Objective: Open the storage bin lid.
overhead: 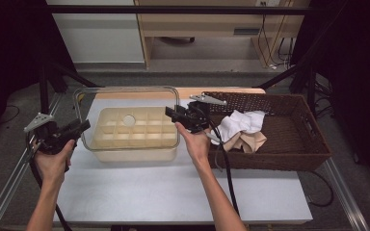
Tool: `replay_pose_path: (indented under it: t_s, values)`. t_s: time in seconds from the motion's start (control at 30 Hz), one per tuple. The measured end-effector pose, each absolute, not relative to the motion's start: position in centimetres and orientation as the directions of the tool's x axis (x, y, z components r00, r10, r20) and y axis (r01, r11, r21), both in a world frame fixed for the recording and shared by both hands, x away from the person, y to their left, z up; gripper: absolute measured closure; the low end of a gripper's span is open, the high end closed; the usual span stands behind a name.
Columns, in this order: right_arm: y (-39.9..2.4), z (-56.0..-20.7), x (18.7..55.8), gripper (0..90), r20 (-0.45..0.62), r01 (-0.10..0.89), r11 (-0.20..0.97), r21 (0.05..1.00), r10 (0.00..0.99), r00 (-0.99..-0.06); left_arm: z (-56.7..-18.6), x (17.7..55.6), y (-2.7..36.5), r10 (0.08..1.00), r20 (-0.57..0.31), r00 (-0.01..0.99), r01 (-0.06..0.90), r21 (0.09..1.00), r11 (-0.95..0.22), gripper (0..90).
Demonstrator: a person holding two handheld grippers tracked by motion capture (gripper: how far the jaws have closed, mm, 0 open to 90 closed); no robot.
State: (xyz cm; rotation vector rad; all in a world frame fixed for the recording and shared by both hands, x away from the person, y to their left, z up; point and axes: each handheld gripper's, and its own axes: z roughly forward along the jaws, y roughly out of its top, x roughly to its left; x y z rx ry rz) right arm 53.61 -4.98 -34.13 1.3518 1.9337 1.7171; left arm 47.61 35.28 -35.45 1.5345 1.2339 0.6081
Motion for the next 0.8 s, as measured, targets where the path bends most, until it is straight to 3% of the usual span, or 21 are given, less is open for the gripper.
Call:
replay_pose_path:
  t_s: [0.8]
  values:
    - [-9.2, -32.1, 45.6, 67.9, 0.354, 0.45, -0.038, 0.892, 0.677, -0.645, -35.5, 42.3, 33.2, 0.884, -0.196, 0.424, 0.43, 0.903, -0.006, 59.1]
